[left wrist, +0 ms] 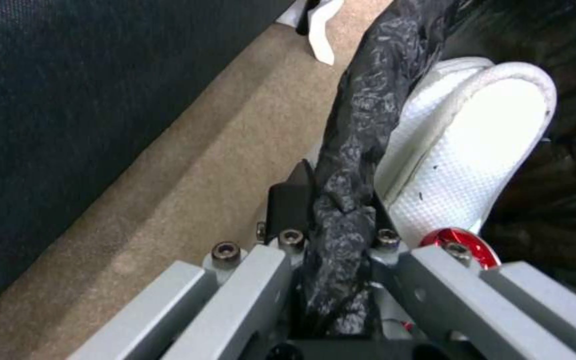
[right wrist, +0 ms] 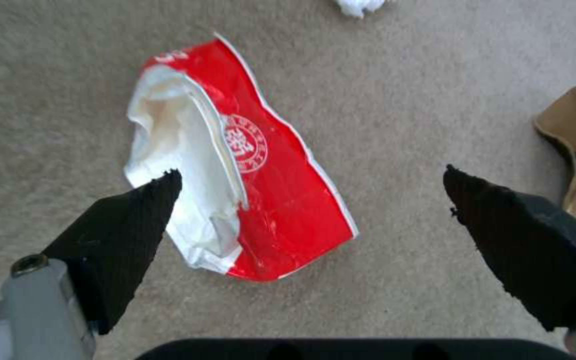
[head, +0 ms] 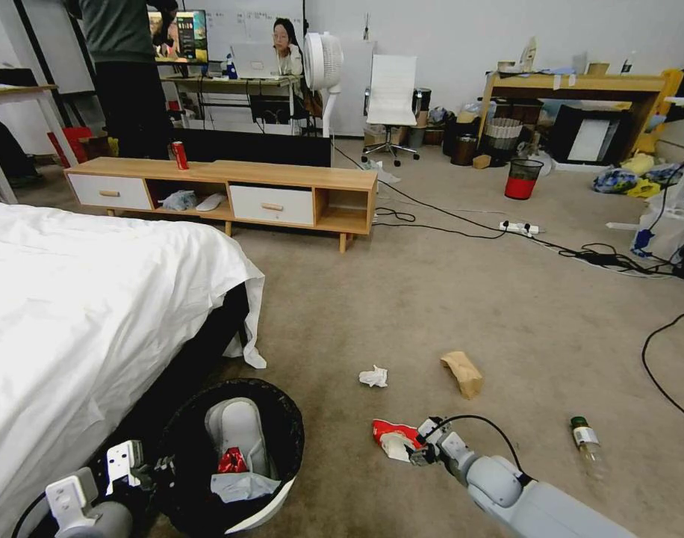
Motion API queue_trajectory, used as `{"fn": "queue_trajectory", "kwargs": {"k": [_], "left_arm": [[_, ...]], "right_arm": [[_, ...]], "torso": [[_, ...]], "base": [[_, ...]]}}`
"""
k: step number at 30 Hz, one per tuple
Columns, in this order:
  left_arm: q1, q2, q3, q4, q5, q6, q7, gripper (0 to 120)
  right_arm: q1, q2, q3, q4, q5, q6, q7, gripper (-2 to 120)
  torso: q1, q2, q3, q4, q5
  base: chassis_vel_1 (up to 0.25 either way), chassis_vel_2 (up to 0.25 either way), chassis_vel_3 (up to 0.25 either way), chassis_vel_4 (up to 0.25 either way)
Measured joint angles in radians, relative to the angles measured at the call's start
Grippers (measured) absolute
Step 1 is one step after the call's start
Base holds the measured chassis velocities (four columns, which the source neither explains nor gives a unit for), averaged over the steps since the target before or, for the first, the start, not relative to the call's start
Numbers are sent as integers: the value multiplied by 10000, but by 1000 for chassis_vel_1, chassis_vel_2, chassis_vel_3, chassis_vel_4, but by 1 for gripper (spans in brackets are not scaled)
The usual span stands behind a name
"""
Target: Pick up the trash bin and place the garbage on the floor into it.
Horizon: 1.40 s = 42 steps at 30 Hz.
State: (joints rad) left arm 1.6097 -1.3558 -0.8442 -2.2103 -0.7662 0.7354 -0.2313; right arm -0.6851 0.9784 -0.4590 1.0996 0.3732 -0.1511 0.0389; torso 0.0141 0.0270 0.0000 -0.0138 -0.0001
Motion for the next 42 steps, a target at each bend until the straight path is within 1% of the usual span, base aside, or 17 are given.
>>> {"fn": "queue_trajectory", "kwargs": {"k": [1,3,7,8,10,12,14,18,20,25,27,34,37,39,40,42], "left_arm": [[5,7,-14,-7,-3,0,0,2],[6,10,-19,-10,-6,0,-1,2],[6,50,-34,-28,-38,0,-6,2],[6,50,-34,-28,-38,0,-6,2],[6,74,-37,-27,-47,0,-10,2],[6,77,-36,-24,-50,0,-11,2],[-2,72,-34,-4,-52,-1,-13,2],[-7,66,-28,13,-53,0,-13,2],[-11,62,-27,25,-54,0,-14,2],[2,60,-27,25,-60,0,-13,2],[24,66,-35,4,-69,0,-14,2],[50,114,-51,-4,-78,0,-14,2],[35,140,-47,7,-85,0,-14,2],[-12,141,-19,23,-90,0,-14,2],[-12,141,-19,23,-90,0,-14,2],[-26,141,-1,26,-93,0,-13,2]], "right_arm": [[72,194,-50,-336,-80,84,-57,100],[93,260,-67,-448,-100,115,-68,100],[213,809,-126,-1169,-304,344,-148,100],[213,809,-126,-1169,-304,344,-148,100],[293,1170,-129,-1618,-507,557,-232,100],[307,1250,-131,-1706,-546,608,-255,100],[395,1616,-155,-2048,-612,763,-307,100],[459,1881,-192,-2206,-615,832,-327,100],[534,2187,-217,-2443,-627,889,-354,100],[554,2487,-229,-2743,-655,950,-441,99],[540,2710,-204,-3073,-685,1011,-484,99],[448,2825,-33,-3390,-807,1052,-541,98],[312,2600,110,-3191,-836,967,-546,98],[175,2263,189,-2971,-838,871,-514,98],[175,2263,189,-2971,-838,871,-514,98],[104,1991,248,-2797,-839,796,-483,98]], "torso": [[0,0,0,-1,-1],[0,0,0,-1,0],[0,0,0,0,2],[0,0,0,0,2],[0,1,0,-1,-1],[0,2,0,0,1],[1,2,0,-1,-2],[0,2,0,0,0],[0,2,0,1,0],[0,2,0,0,0],[0,2,0,-1,-1],[0,2,0,0,1],[0,2,0,0,1],[0,2,0,-2,1],[0,2,0,-2,1],[0,2,0,-2,3]], "base": [[0,0,0,0],[0,0,0,0],[0,0,0,0],[0,0,0,0],[0,0,0,0],[0,0,0,0],[0,0,0,0],[0,0,0,0],[0,0,0,0],[0,0,0,0],[0,0,0,0],[0,0,0,0],[0,0,0,0],[0,0,0,0],[0,0,0,0],[0,0,0,0]]}}
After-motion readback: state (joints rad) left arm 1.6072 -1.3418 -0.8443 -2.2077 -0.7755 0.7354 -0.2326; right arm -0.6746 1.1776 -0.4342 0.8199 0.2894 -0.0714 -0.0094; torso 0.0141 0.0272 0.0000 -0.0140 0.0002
